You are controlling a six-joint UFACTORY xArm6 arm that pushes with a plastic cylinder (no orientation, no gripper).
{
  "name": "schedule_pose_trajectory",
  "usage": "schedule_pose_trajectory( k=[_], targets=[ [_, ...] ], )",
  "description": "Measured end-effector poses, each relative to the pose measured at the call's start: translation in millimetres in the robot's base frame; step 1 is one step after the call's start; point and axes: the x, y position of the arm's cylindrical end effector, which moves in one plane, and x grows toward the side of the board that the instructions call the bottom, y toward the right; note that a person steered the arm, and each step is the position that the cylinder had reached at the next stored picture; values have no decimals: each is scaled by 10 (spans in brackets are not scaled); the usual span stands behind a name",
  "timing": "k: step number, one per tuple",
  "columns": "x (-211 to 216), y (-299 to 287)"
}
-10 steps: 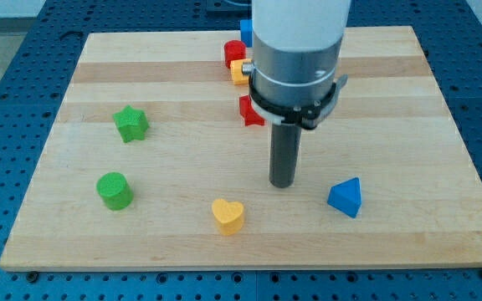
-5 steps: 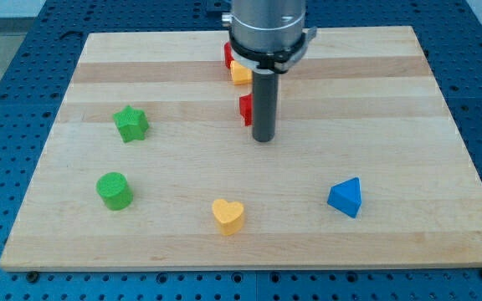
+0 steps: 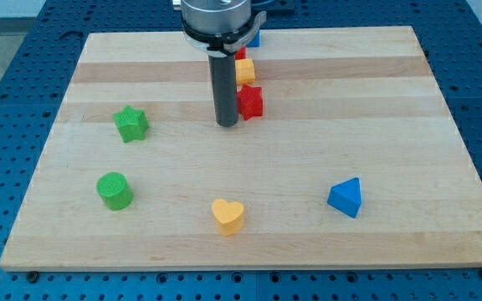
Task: Push red star closer to yellow hexagon
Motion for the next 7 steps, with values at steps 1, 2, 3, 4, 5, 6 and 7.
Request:
schedule_pose_trajectory(
  k=[1, 2, 3, 4, 5, 6, 7],
  targets=[
    [41, 13],
    [23, 25],
    [18, 113],
    [-17, 179],
    [-102, 183],
    [-223, 183],
    [-302, 183]
  ],
)
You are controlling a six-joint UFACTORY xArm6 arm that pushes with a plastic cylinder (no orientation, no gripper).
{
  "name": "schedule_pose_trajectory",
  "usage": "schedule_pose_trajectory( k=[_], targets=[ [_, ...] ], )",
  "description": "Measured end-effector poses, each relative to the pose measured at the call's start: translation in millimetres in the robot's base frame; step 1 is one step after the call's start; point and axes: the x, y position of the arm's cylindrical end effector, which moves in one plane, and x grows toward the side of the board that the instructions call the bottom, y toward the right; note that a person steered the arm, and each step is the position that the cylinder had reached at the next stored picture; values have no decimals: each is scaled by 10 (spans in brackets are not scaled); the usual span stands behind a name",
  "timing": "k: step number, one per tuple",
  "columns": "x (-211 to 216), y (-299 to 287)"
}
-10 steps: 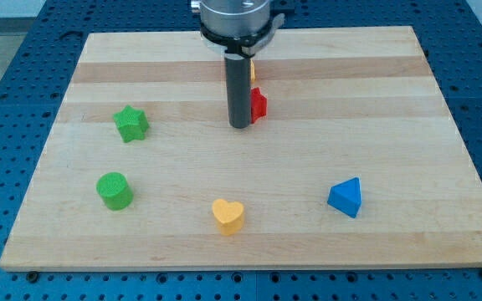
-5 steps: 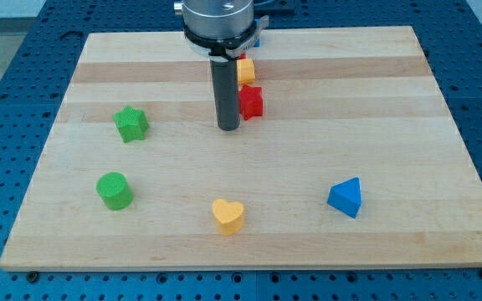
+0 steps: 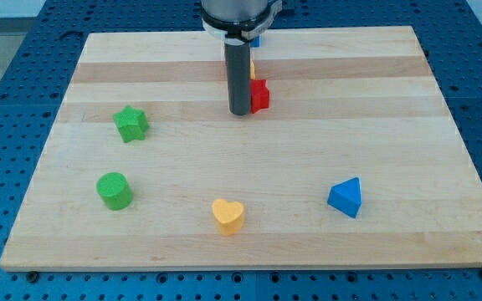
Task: Push red star closer to yellow hexagon
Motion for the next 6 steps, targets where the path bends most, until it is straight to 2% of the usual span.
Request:
schedule_pose_trajectory(
  k=[2, 3, 6],
  targets=[
    [329, 54],
    [264, 224],
    [-309, 269]
  ],
)
